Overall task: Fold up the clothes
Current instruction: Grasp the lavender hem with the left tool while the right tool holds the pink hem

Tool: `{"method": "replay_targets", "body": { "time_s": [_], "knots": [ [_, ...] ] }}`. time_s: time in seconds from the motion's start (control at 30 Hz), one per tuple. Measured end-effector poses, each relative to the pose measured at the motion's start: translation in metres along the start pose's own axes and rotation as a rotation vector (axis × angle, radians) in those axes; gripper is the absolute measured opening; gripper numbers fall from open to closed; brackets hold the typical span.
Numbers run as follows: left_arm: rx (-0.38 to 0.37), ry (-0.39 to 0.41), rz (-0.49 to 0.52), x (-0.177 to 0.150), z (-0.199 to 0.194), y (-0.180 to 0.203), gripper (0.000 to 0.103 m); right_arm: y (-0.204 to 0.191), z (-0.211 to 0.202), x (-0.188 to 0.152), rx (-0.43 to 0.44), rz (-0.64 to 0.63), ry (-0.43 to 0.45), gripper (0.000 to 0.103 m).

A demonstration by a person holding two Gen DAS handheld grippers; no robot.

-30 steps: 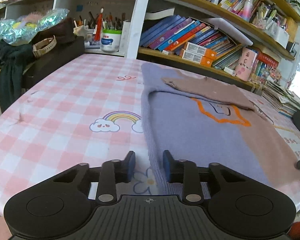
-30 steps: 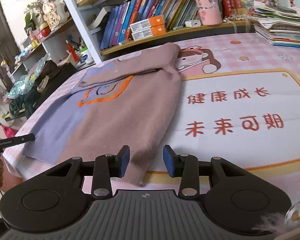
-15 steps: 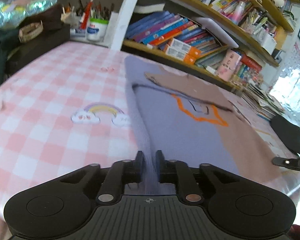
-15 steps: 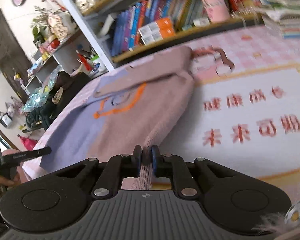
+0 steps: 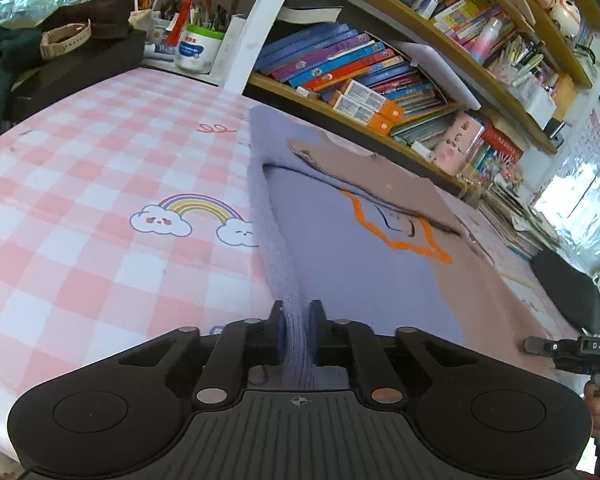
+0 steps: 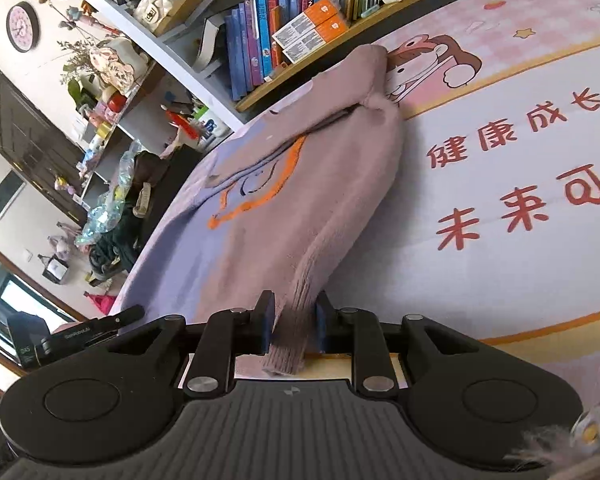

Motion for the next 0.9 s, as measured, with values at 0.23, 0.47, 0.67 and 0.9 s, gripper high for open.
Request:
{"method": "replay_targets", "body": {
  "time_s": [0.23,0.47,0.67,0.9],
  "knots": [
    [-0.089,-0.033,-0.029,-0.011,-0.006,0.012,0.005,0.004,-0.016,0.0,0.001,0.005,0.028,0.008],
    [-0.131,-0.05,-0.01,-0.02,-0.025,0.033,0.005,0.002,-0.042,-0.018,-0.009,0.002,0.038,0.008],
    [-0.139,-0.058,-0.011,-0.023,-0.031,0.034,0.005,0.003,-0.044,-0.025,-0.008,0.007,0.016,0.009],
    [-0.136,-0.078,-0.045,-0.027,-0.024,0.027,0.007,0.012,-0.037,-0.028,-0.023,0.039,-0.001,0.013]
  ]
}}
Point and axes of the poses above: each gripper's, at about its wrist camera, not at the fingertips, and z roughly the way its jaws point, y to its right, x to its top, the point moved 8 cm from there along z, roughly the way its jaws point, and after that the axes turned 7 degrees about z, right-handed, at the moved point
